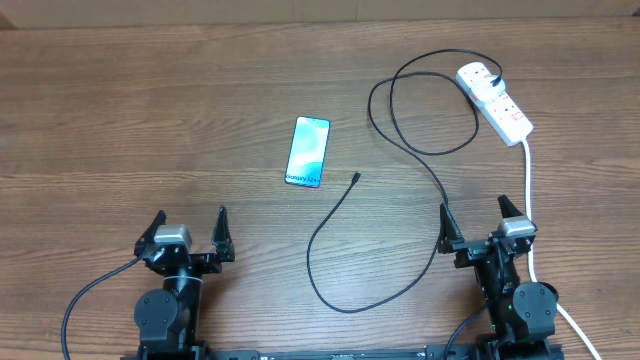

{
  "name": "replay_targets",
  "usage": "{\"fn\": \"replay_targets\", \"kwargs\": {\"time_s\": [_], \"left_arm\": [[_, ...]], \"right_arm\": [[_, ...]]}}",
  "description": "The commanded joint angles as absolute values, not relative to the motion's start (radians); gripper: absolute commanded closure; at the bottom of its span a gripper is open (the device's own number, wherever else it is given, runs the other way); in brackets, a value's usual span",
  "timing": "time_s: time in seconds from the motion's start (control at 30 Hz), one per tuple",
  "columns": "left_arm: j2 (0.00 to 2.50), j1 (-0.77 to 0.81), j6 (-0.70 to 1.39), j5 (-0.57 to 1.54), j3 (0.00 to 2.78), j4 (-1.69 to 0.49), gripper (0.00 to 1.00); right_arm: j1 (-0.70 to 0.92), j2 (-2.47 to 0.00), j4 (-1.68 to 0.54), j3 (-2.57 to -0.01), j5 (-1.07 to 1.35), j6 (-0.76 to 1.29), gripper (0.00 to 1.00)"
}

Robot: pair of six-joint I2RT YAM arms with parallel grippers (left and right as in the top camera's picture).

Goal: Plug charger to phone and switch on socket

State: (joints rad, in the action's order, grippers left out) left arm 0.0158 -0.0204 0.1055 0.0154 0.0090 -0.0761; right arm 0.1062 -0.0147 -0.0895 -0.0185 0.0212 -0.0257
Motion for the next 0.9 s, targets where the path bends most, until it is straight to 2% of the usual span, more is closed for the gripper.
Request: {"fn": "replay_targets", "kwargs": {"time_s": [0.0, 0.27, 0.43, 0.63, 0.77, 0.87], "left_arm": [[0.006, -0.027, 0.104, 0.003, 0.005, -0.072, 0.0], [0.006, -0.027, 0.104, -0.039, 0.005, -0.074, 0.0], [0.006, -0.026, 0.17, 0.076, 0.005, -0.023, 0.0], [0.006, -0.026, 0.168, 0.09, 0.005, 0.379, 0.0], [0.006, -0.026, 0.168, 0.022, 0.017, 0.688, 0.0], [0.007, -0.026, 0.156, -0.01, 0.078, 0.722, 0.0]], "right_arm": [[0.111, -0.006, -0.084, -0.008, 0.013, -0.028, 0.0], [0.111, -0.006, -0.084, -0.008, 0.013, -0.028, 0.0], [0.111, -0.006, -0.084, -0.008, 0.013, -0.028, 0.0], [0.111, -0.006, -0.084, -0.008, 0.013, -0.028, 0.0], [0.111, -0.006, -0.084, -0.008, 0.013, -0.028, 0.0], [0.111, -0.006, -0.084, -0.008, 0.013, -0.028, 0.0]]}}
